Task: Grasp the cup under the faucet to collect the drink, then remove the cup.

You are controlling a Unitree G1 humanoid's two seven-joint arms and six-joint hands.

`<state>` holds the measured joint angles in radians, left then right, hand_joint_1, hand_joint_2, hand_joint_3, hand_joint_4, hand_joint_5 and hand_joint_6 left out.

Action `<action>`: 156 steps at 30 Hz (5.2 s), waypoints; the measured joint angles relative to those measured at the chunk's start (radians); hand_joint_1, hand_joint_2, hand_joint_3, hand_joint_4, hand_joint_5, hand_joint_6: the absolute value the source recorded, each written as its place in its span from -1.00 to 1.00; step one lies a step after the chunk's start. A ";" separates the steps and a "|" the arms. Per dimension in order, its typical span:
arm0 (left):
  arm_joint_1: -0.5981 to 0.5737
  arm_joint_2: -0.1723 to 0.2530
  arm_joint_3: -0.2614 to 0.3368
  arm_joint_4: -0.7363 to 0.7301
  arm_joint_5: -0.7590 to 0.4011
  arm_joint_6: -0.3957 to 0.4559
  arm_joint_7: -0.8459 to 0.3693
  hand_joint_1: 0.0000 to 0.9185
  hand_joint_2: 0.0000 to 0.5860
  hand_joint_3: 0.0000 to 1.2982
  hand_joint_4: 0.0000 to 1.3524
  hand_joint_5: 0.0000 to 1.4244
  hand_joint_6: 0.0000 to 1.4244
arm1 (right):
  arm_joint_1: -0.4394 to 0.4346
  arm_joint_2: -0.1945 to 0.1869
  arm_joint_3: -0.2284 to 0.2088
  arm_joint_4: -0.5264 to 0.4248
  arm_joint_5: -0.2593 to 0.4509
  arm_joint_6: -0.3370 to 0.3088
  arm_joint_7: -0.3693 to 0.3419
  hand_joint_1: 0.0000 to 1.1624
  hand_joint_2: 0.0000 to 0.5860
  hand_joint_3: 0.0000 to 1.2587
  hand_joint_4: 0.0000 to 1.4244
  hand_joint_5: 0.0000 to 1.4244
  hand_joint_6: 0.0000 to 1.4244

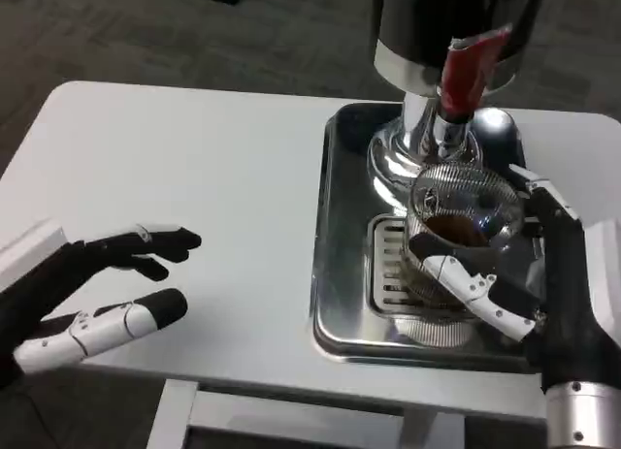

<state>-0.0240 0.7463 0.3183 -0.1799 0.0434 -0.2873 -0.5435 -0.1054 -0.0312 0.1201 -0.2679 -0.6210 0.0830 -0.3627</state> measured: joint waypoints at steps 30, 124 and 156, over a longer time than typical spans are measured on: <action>-0.028 -0.010 -0.023 -0.009 -0.018 -0.008 0.000 -1.00 -0.64 -0.62 -0.62 -0.55 -0.68 | 0.152 -0.043 -0.082 -0.222 0.068 0.000 0.143 0.41 -0.29 0.50 0.55 0.89 1.00; 0.117 -0.023 0.064 -0.307 -0.033 -0.018 0.019 -1.00 -0.67 -0.67 -0.76 -0.68 -0.72 | 0.227 -0.043 0.036 -0.373 0.060 -0.144 0.246 0.61 -0.51 0.58 0.59 0.92 1.00; 0.182 -0.057 0.116 -0.386 0.003 -0.008 0.023 -1.00 -0.68 -0.68 -0.82 -0.75 -0.77 | 0.183 -0.020 0.085 -0.361 0.056 -0.144 0.249 0.61 -0.51 0.60 0.62 0.96 1.00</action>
<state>0.1581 0.6892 0.4348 -0.5661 0.0469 -0.2949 -0.5207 0.0778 -0.0515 0.2050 -0.6287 -0.5652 -0.0611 -0.1139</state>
